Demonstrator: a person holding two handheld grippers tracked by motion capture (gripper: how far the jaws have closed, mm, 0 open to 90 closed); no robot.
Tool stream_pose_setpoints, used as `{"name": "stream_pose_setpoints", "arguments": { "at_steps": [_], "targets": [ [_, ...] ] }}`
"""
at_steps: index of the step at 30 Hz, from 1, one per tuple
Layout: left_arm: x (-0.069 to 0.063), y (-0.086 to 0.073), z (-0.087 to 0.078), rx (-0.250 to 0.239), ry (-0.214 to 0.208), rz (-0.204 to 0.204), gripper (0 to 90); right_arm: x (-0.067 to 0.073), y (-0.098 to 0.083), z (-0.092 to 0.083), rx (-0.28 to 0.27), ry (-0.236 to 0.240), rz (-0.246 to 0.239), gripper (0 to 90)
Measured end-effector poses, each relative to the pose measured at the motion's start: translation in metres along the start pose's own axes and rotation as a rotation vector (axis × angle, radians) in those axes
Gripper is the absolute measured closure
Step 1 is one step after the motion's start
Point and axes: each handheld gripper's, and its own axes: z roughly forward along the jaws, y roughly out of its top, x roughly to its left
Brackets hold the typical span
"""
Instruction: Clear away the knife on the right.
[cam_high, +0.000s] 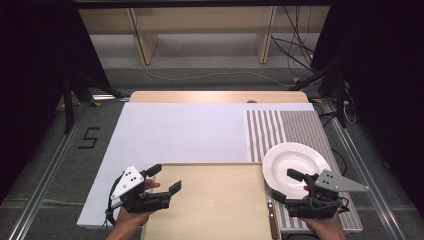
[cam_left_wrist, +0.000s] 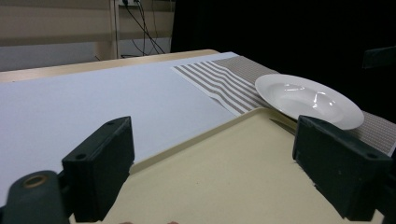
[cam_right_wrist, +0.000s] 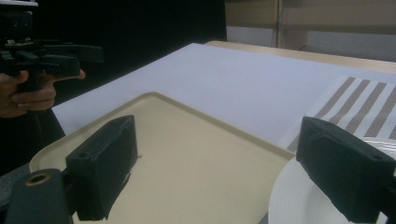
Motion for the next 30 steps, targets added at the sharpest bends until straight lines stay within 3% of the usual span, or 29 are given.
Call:
{"name": "stream_pose_setpoints", "arguments": {
  "at_steps": [4, 30],
  "targets": [
    [-0.0046, -0.0008, 0.0008, 0.012, -0.008, 0.033, 12.0, 0.0014, -0.0005, -0.0013, 0.001, -0.004, -0.002, 13.5],
    [-0.0017, -0.0002, 0.0003, -0.002, 0.000, 0.008, 11.9, 0.0026, -0.0004, -0.0021, -0.008, 0.001, -0.006, 13.3]
  ]
}}
